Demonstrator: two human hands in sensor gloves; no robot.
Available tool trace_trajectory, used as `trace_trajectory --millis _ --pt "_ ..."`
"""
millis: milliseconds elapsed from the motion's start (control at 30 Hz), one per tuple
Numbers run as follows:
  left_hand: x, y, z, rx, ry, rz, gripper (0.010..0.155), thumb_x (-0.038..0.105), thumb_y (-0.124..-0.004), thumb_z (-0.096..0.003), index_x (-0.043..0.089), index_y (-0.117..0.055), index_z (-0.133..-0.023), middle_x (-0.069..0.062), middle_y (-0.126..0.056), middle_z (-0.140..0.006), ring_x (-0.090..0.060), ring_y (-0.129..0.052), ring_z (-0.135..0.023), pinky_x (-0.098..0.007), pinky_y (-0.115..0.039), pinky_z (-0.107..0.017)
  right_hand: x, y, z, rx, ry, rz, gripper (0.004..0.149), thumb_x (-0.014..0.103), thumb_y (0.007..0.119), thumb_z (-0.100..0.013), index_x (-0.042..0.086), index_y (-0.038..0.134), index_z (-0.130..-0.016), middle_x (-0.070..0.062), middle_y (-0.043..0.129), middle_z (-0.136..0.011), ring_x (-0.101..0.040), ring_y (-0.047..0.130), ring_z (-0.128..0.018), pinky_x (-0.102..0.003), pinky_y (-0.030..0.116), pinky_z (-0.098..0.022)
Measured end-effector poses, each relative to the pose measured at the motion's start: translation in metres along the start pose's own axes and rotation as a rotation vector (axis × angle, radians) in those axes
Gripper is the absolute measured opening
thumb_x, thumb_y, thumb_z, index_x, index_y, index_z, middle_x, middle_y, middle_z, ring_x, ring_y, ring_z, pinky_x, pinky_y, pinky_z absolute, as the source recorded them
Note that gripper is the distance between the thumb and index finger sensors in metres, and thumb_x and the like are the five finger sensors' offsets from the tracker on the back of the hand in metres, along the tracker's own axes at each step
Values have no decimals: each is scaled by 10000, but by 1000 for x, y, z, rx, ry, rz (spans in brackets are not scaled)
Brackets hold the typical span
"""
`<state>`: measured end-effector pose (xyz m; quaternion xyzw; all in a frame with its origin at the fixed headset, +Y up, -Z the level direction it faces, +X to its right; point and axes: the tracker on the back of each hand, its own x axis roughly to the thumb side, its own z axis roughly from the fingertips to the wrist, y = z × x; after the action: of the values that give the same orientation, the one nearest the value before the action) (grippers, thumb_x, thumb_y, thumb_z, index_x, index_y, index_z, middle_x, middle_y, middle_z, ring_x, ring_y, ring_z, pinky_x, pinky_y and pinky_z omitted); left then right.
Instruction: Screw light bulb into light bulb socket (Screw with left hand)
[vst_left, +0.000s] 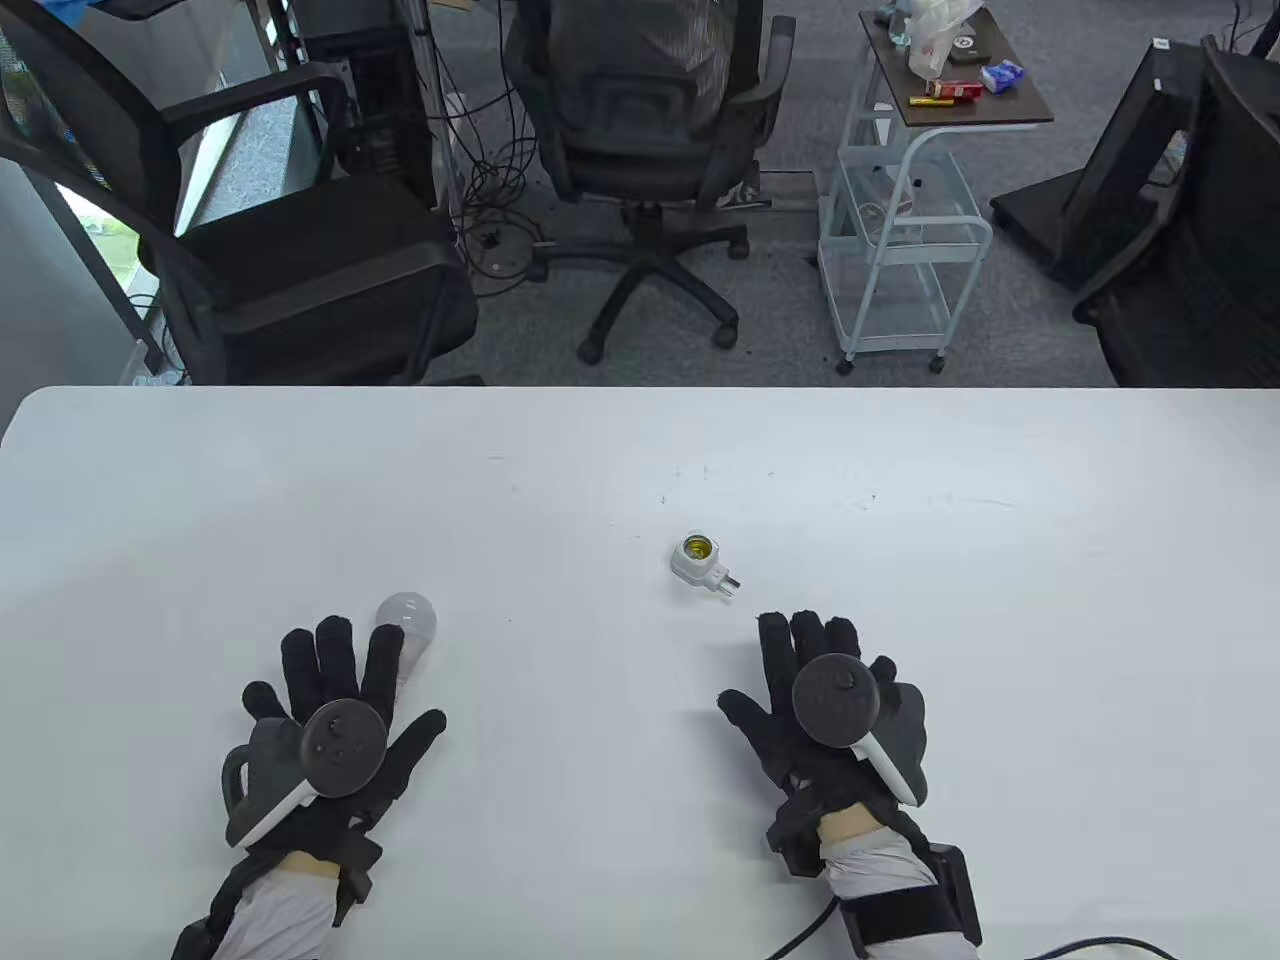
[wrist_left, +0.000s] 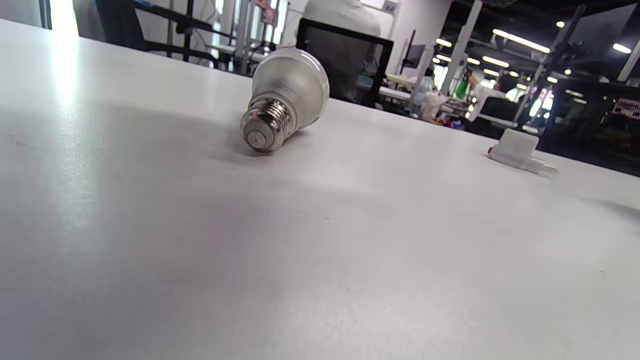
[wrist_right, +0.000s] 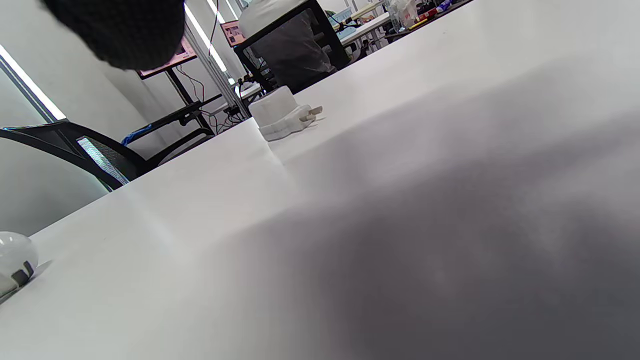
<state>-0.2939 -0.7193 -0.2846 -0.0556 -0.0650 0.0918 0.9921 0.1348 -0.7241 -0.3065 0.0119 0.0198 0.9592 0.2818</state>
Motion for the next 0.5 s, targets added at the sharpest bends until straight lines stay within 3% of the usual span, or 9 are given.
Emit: trace_trajectory --millis 500 --pt "0 2 -1 -1 12 9 834 640 -474 -610 294 108 -1098 -250 144 -1127 -521 161 -971 -836 -23 -558 -2 9 0 63 28 23 794 478 788 -508 247 292 -1084 -145 183 -1163 -440 41 -1041 -711 -17 -632"
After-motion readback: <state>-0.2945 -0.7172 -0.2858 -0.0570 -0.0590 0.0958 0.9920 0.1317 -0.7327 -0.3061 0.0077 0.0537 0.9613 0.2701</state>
